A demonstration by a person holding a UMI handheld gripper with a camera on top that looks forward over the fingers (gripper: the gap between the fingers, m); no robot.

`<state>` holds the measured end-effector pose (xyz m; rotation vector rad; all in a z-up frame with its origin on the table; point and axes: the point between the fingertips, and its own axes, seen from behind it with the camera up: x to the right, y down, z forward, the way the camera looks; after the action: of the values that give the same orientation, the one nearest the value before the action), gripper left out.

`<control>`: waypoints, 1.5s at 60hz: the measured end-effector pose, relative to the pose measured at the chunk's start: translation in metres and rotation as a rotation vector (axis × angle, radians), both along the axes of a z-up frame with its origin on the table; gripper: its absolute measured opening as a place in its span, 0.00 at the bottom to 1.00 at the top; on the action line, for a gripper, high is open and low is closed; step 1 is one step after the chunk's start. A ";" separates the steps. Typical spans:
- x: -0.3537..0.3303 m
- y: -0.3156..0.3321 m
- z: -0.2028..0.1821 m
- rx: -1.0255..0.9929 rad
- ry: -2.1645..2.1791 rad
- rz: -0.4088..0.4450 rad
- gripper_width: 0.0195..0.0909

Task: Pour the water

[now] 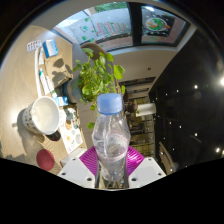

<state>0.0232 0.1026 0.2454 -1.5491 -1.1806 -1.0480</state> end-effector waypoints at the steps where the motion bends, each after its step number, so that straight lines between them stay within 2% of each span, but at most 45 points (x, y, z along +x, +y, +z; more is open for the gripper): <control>1: 0.000 0.000 0.004 -0.001 0.042 -0.004 0.19; 9: 0.006 -0.007 0.023 -0.050 0.438 -0.052 0.19; 16: 0.019 -0.012 0.017 -0.106 0.789 -0.128 0.18; 21: 0.023 -0.020 0.000 -0.166 1.002 -0.155 0.18; 26: 0.018 -0.018 -0.028 -0.220 1.133 -0.138 0.18; 33: 0.013 -0.021 -0.070 -0.292 1.212 -0.132 0.18; 46: 0.010 -0.023 -0.144 -0.383 1.329 -0.185 0.19; 54: 0.017 -0.023 -0.175 -0.399 1.310 -0.207 0.19; 60: 0.018 -0.024 -0.173 -0.365 1.329 -0.190 0.20; 70: 0.022 -0.030 -0.174 -0.328 1.349 -0.202 0.35; 77: 0.021 -0.037 -0.178 -0.355 1.333 -0.250 0.43; 80: 0.022 -0.042 -0.180 -0.384 1.323 -0.290 0.56; 85: 0.022 -0.057 -0.178 -0.431 1.307 -0.343 0.95; 90: 0.027 -0.073 -0.166 -0.419 1.279 -0.377 0.92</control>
<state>0.0504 0.0293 0.0798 -2.2399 -0.1855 0.1461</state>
